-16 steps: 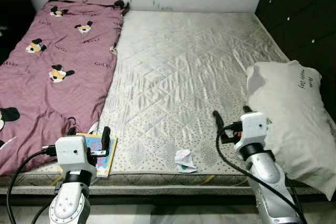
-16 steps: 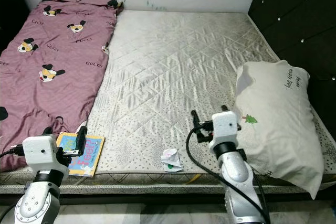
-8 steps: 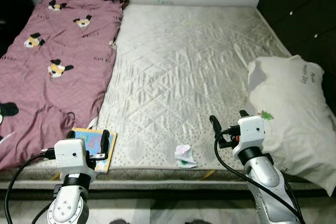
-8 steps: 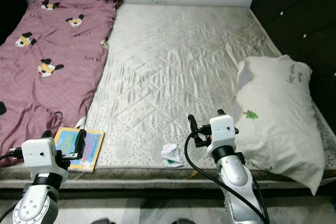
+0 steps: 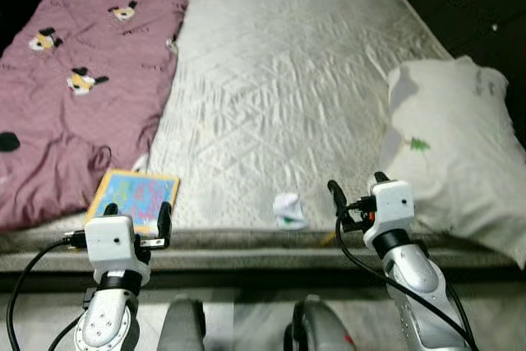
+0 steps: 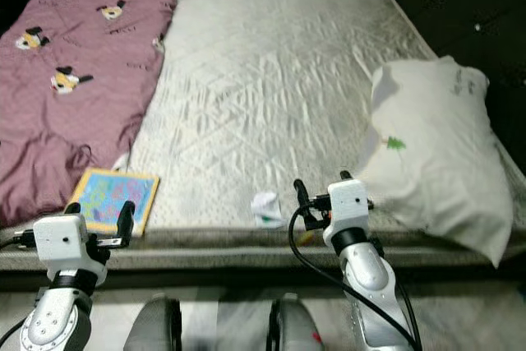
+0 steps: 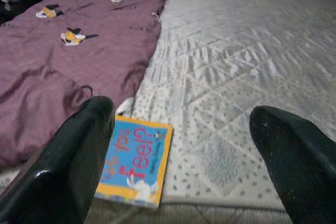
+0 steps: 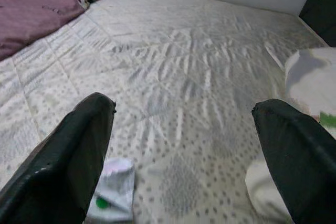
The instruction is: Clean up the room
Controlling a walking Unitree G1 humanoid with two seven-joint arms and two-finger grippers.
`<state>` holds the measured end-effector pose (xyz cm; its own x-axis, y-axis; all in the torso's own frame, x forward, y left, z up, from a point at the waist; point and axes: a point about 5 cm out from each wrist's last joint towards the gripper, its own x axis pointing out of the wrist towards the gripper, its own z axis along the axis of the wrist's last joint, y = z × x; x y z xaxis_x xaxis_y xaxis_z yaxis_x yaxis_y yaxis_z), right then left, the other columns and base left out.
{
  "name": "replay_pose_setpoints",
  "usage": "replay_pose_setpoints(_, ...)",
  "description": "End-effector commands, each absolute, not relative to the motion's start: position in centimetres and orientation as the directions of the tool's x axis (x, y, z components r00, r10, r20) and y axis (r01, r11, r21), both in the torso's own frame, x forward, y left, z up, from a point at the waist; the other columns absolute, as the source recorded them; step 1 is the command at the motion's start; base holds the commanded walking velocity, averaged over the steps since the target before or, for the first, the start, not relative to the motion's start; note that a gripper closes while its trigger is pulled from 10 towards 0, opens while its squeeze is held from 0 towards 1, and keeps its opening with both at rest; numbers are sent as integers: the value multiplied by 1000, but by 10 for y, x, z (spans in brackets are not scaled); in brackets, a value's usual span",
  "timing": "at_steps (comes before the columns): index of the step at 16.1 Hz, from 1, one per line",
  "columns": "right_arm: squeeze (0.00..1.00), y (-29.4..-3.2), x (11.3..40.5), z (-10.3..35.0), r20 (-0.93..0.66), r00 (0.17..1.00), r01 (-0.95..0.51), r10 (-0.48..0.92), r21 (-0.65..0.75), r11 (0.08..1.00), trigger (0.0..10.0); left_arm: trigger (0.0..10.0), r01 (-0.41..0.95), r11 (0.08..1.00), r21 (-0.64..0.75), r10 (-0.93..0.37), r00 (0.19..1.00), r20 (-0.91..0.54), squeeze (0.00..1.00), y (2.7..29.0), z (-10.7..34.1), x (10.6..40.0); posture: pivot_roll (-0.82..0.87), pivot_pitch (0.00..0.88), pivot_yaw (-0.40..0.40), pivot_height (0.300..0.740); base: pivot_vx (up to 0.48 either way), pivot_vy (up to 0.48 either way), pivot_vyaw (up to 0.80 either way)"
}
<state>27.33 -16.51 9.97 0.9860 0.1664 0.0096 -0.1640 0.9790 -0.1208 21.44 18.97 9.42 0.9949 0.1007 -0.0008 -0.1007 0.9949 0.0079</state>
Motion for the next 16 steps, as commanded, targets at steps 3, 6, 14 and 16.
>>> replay_pose_setpoints(3, 0, -165, 274, 101, 9, 984, -174, 177, -126, 977, 10000, 10000, -105, 994, 14, 105, 994, -1, 0, 188, 96, 215, 99, 187, -35, 626, 0, 0, 0)
replay_pose_setpoints(6, 0, -164, 274, 101, 8, 983, -179, 182, -127, 976, 10000, 10000, -106, 994, 14, 106, 994, 0, 0, 188, 96, 216, 99, 187, -35, 591, 0, 0, 0)
replay_pose_setpoints(14, 0, -164, 275, 100, 7, 984, -175, 178, -122, 977, 10000, 10000, -82, 997, 14, 82, 997, 17, 0, 187, 99, 218, 98, 188, -32, 581, 32, 0, 0)
replay_pose_setpoints(16, 0, -164, 274, 100, 5, 984, -175, 177, -123, 977, 10000, 10000, -73, 997, 15, 73, 997, 14, 0, 185, 98, 218, 98, 188, -32, 581, 287, 0, 0)
